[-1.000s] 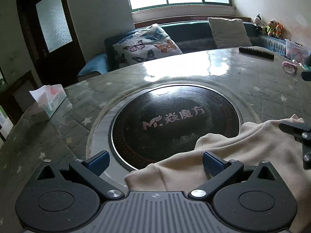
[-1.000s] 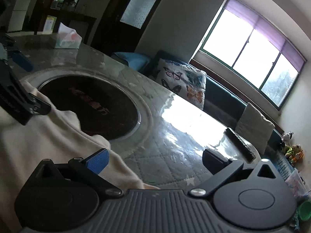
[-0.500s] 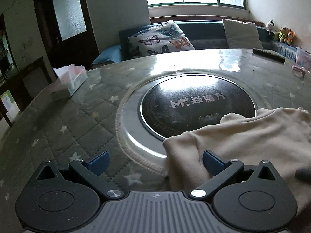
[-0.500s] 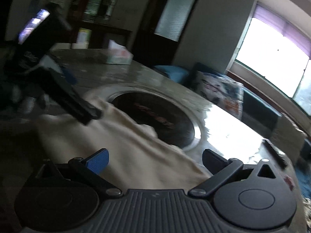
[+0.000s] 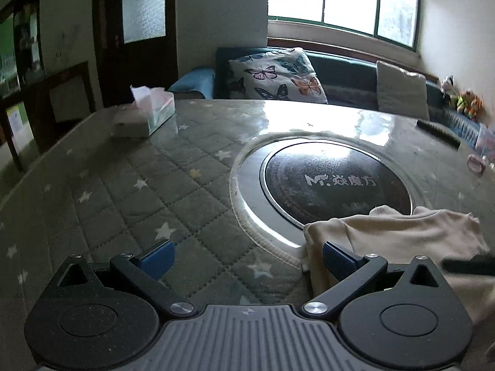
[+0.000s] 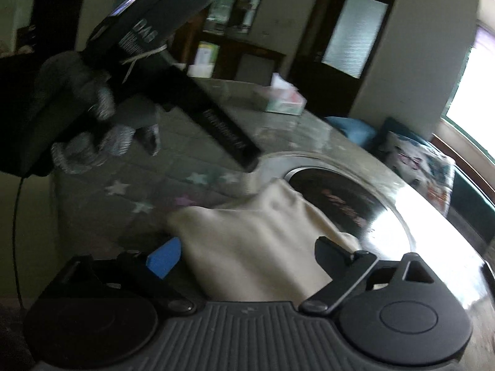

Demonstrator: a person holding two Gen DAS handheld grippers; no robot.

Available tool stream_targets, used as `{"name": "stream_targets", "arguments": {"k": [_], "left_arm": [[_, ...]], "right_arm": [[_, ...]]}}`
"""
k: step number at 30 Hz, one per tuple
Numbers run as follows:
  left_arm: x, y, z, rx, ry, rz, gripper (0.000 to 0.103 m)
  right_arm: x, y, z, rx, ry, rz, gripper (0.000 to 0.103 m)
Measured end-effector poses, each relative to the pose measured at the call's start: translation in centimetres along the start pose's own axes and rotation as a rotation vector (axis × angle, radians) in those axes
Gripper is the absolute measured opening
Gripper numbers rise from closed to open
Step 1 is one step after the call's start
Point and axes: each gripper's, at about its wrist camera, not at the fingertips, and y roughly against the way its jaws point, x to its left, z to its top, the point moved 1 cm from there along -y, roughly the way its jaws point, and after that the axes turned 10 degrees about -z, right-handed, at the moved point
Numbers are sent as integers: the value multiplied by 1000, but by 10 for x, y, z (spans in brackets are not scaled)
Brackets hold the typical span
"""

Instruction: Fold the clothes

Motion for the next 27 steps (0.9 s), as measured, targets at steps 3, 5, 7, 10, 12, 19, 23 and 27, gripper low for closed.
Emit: {"name": "stream_targets", "arguments": {"k": [3, 5, 7, 10, 12, 19, 23, 27], "left_arm": [[4, 2, -2, 8, 42, -39, 99], [7, 3, -3, 13, 69, -64, 97], [10, 5, -5, 18, 97, -90, 97], [13, 6, -6, 26, 134, -124, 97], [14, 4, -7, 34, 155, -138, 97], [15, -5, -8, 70, 261, -216, 97], [12, -11, -9, 100, 333, -267, 96], [8, -19, -9, 130, 400, -303, 94]], "right_arm": [[15, -3, 4, 3, 45, 36, 85], [25, -6, 5, 8, 75, 50, 76], [34, -9, 6, 14, 103, 60, 69], [40, -12, 6, 22, 115, 63, 60], [39, -10, 7, 25, 110, 65, 49], [22, 0, 7, 33, 6, 95, 15], [0, 12, 8, 14, -97, 119, 12], [-21, 25, 7, -6, -182, 140, 11]]}}
